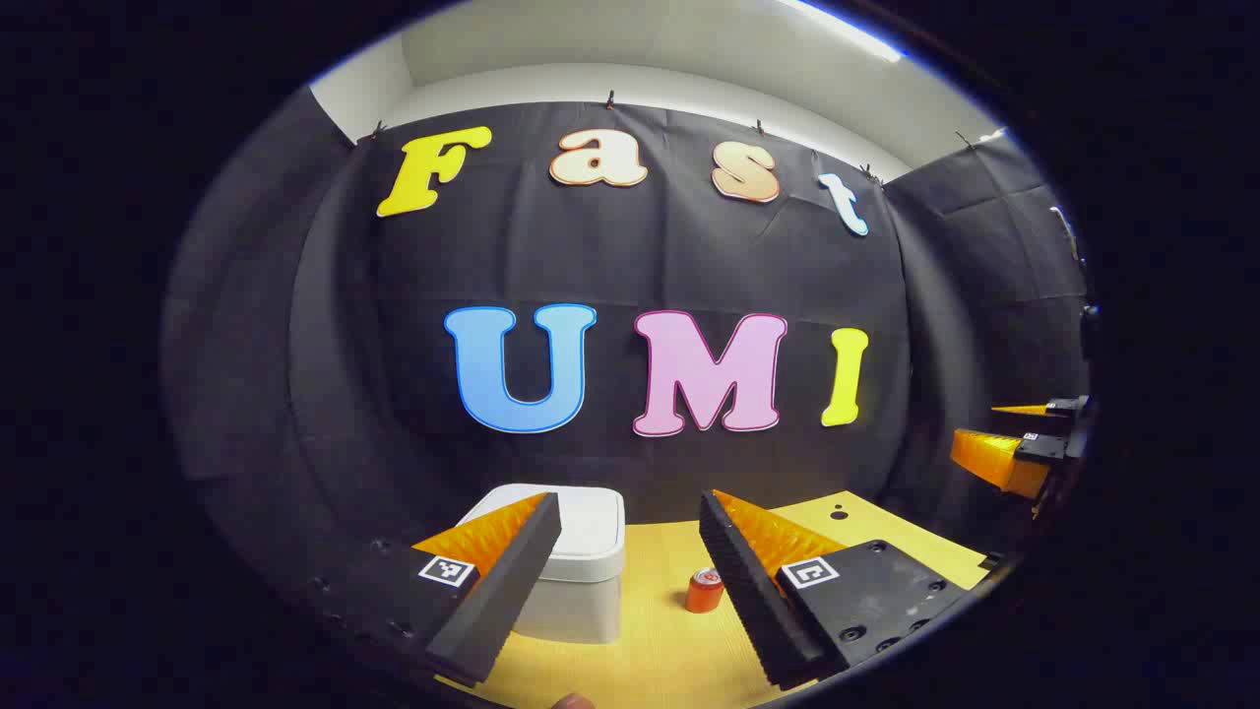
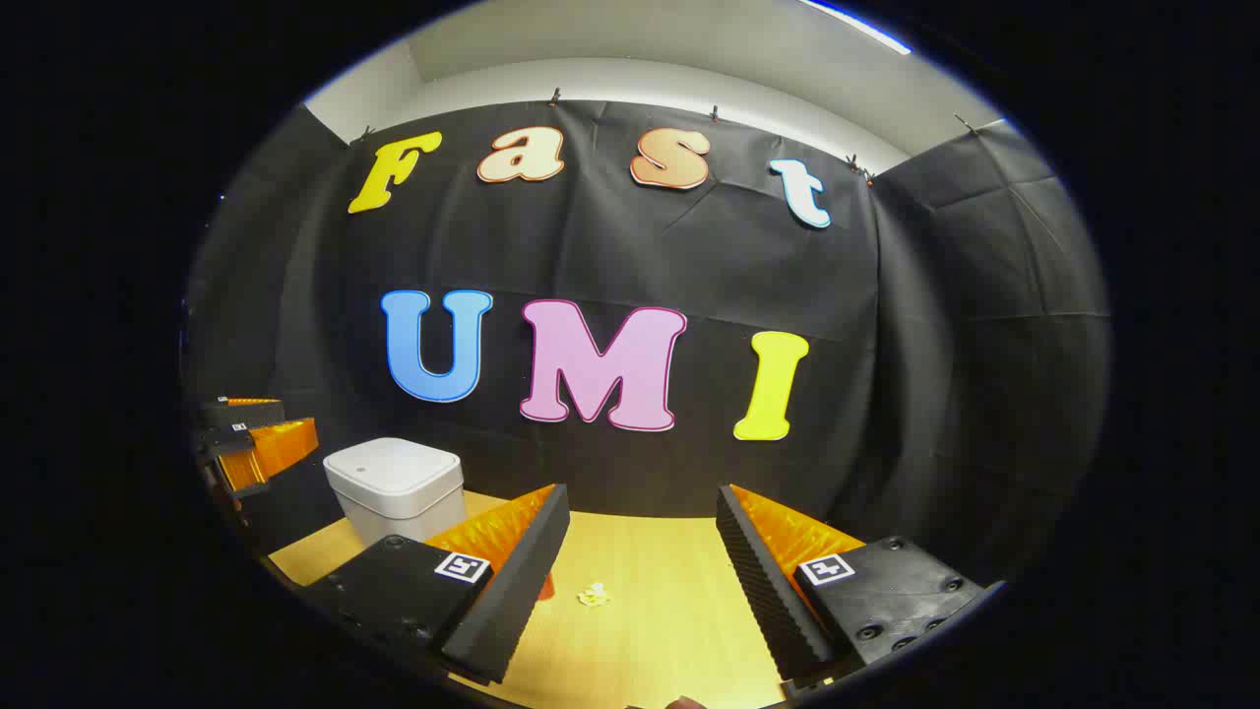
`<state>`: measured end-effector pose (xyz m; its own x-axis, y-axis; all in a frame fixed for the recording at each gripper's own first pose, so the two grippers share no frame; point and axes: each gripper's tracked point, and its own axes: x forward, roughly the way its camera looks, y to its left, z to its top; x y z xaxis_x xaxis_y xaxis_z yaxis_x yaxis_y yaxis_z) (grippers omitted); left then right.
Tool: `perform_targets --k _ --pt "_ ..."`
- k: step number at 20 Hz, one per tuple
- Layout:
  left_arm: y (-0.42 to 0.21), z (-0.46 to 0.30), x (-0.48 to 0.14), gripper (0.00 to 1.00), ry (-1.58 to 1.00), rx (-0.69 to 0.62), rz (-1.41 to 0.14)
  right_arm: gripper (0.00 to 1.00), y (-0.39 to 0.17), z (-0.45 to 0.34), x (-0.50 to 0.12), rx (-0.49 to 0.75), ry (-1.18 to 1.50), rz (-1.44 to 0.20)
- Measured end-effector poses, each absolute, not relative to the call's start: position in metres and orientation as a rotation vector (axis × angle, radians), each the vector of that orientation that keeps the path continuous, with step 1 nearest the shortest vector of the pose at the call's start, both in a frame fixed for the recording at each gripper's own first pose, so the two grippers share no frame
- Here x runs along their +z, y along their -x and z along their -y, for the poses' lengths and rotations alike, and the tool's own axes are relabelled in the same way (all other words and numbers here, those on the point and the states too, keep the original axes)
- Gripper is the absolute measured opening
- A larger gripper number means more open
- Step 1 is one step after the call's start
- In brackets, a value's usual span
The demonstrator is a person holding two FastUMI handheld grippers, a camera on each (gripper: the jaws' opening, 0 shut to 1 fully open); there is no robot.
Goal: Press the lid of the desktop garbage bin to open it, pick up the crumpled paper on the desktop and throw it into the bin, then pick up the pop can on the desktop and drop it into the bin, and finally close the garbage bin lid.
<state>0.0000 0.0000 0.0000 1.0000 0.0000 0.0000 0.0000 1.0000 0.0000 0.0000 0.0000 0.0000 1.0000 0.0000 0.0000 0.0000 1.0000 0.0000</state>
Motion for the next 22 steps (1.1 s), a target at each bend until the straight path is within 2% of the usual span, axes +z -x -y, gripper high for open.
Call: perform_targets --k 11,19,20,22 --pt "0.005 0.009 0.015 0.95 -0.039 -0.004 0.020 0.98 0.009 0.001 0.012 0.032 -0.014 0.023" --pt "-0.003 -0.014 0.006 0.95 -0.009 0.012 -0.009 0.98 0.011 0.004 0.015 0.041 -0.006 0.031" --pt "-0.005 -0.020 0.006 0.95 -0.015 0.016 -0.014 0.87 0.011 0.004 0.015 0.042 -0.007 0.029" --pt "-0.008 -0.030 0.007 0.94 -0.042 0.011 -0.018 0.87 0.011 0.005 0.015 0.038 -0.002 0.030"
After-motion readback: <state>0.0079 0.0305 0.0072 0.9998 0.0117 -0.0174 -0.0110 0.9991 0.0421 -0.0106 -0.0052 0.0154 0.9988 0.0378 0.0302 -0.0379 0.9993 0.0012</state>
